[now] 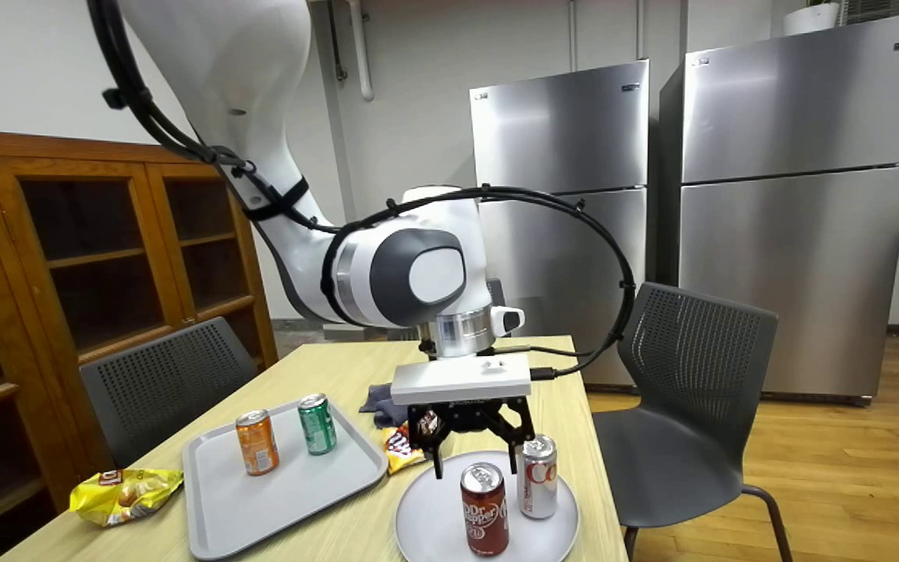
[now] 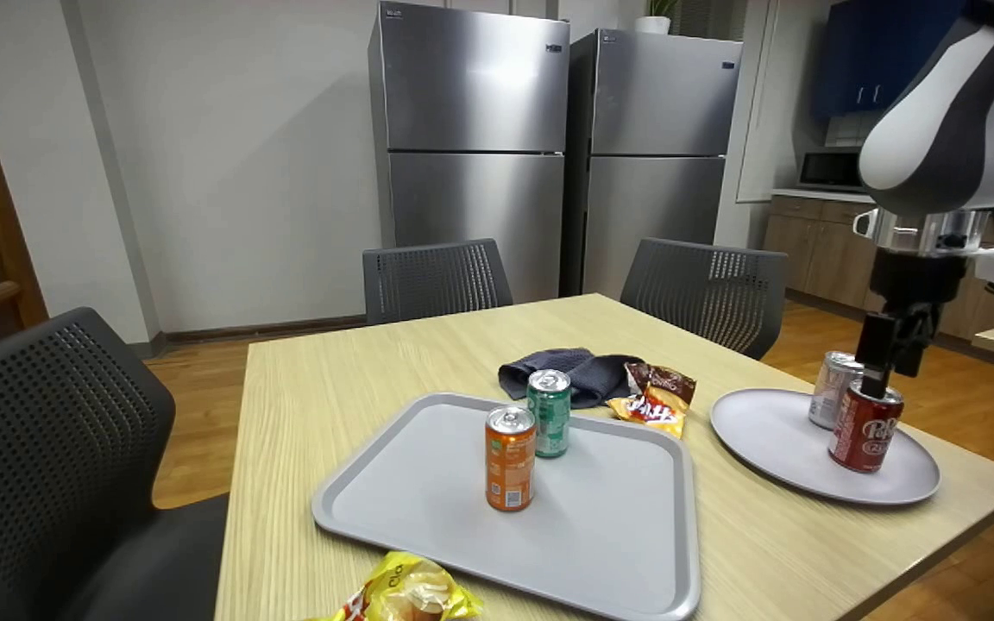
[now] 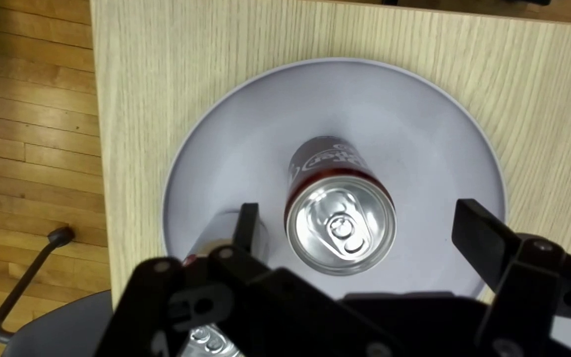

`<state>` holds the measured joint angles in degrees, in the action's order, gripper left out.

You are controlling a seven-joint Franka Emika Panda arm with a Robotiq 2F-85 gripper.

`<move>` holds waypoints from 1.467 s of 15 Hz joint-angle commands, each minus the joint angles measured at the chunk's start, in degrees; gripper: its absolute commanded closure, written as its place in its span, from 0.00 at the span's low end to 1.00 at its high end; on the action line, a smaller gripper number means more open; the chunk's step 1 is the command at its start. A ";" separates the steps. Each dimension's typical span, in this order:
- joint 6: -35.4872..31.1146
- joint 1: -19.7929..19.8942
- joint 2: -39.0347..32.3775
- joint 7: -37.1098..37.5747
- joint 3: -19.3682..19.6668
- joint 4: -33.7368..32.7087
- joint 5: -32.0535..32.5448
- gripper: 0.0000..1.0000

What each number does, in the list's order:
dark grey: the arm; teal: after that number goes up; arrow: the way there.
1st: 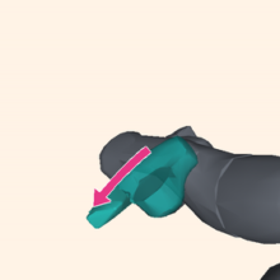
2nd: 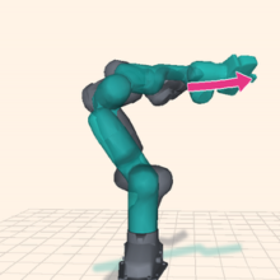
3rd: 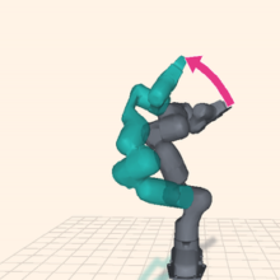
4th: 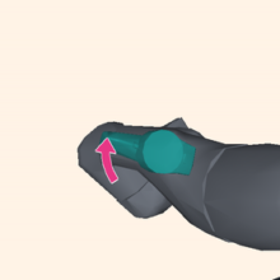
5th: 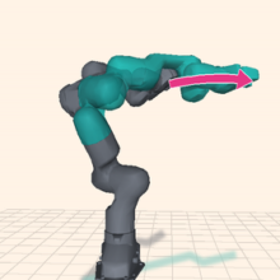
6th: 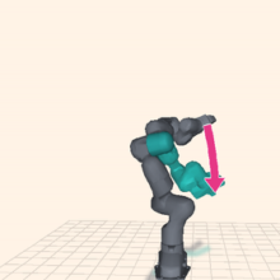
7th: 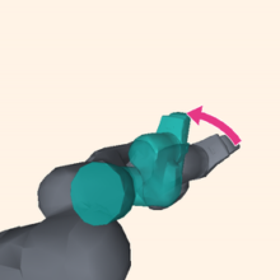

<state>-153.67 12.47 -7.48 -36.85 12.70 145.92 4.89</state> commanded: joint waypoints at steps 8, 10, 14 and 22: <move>-4.79 3.60 -5.13 -7.65 -3.91 -2.08 -5.89 0.00; -5.22 4.07 -5.94 -7.61 -4.36 -2.36 -5.83 0.00; -5.82 5.14 -7.17 -7.82 -5.37 -2.80 -5.78 0.00; -7.56 6.36 -8.10 -7.78 -6.42 -2.65 -4.93 0.27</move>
<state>-159.84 16.94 -15.24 -42.60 7.88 143.57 0.38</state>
